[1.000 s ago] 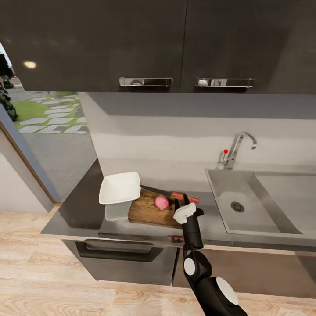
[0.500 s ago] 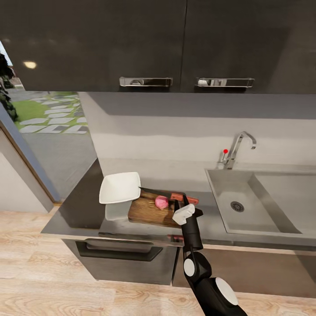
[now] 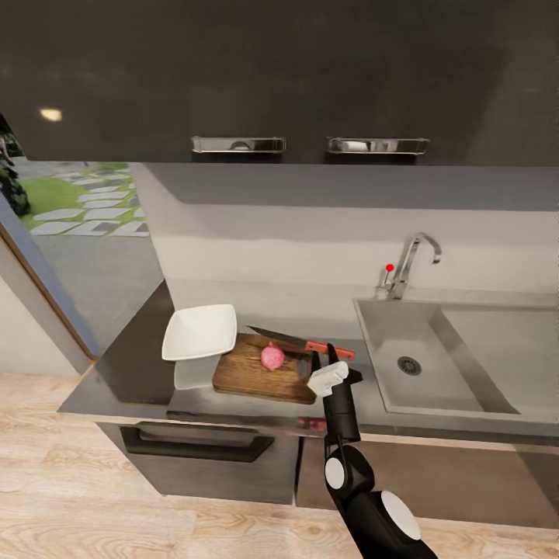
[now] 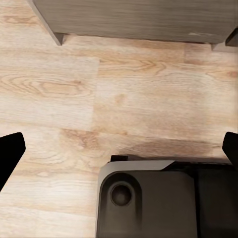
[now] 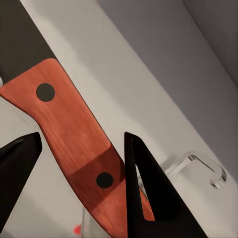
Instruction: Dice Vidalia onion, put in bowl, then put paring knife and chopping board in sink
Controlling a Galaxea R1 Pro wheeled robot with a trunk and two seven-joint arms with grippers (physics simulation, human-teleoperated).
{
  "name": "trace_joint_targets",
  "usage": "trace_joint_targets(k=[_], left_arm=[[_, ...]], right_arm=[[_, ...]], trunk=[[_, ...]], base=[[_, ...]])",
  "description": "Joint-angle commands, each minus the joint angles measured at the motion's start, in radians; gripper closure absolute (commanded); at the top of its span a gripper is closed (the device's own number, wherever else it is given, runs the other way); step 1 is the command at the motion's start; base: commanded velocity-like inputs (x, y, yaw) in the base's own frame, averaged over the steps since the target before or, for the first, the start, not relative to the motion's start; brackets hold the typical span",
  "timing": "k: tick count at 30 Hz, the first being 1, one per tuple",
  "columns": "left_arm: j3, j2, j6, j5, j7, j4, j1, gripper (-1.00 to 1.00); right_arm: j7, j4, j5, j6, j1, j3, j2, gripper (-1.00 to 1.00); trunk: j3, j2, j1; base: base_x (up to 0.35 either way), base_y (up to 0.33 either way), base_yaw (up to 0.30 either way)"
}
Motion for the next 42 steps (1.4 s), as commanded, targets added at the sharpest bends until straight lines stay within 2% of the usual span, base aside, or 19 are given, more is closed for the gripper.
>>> trace_joint_targets(k=[1, 7, 9, 16, 42], left_arm=[[-0.006, 0.001, -0.002, 0.01, 0.005, -0.001, 0.0, -1.0], [-0.006, 0.001, -0.002, 0.01, 0.006, -0.001, 0.0, -1.0], [-0.006, 0.001, -0.002, 0.01, 0.005, -0.001, 0.0, -1.0], [-0.006, 0.001, -0.002, 0.01, 0.005, -0.001, 0.0, -1.0], [-0.006, 0.001, -0.002, 0.01, 0.007, -0.001, 0.0, -1.0]], right_arm=[[-0.004, 0.001, 0.006, 0.002, -0.001, 0.0, 0.0, 1.0], [-0.004, 0.043, 0.012, 0.005, -0.001, 0.0, -0.001, 1.0], [-0.004, 0.066, 0.026, 0.005, -0.001, 0.0, -0.001, 1.0], [-0.004, 0.071, 0.032, 0.058, 0.0, 0.0, 0.0, 1.0], [-0.004, 0.072, 0.033, 0.07, -0.001, 0.0, 0.001, 1.0]], trunk=[[-0.001, -0.001, 0.0], [-0.001, -0.001, 0.0], [-0.001, -0.001, 0.0], [-0.004, -0.001, 0.0], [-0.044, -0.001, 0.0]], base=[[0.0, -0.041, 0.0], [0.0, -0.012, 0.0], [0.0, -0.001, 0.0], [0.0, 0.0, 0.0], [0.0, 0.0, 0.0]])
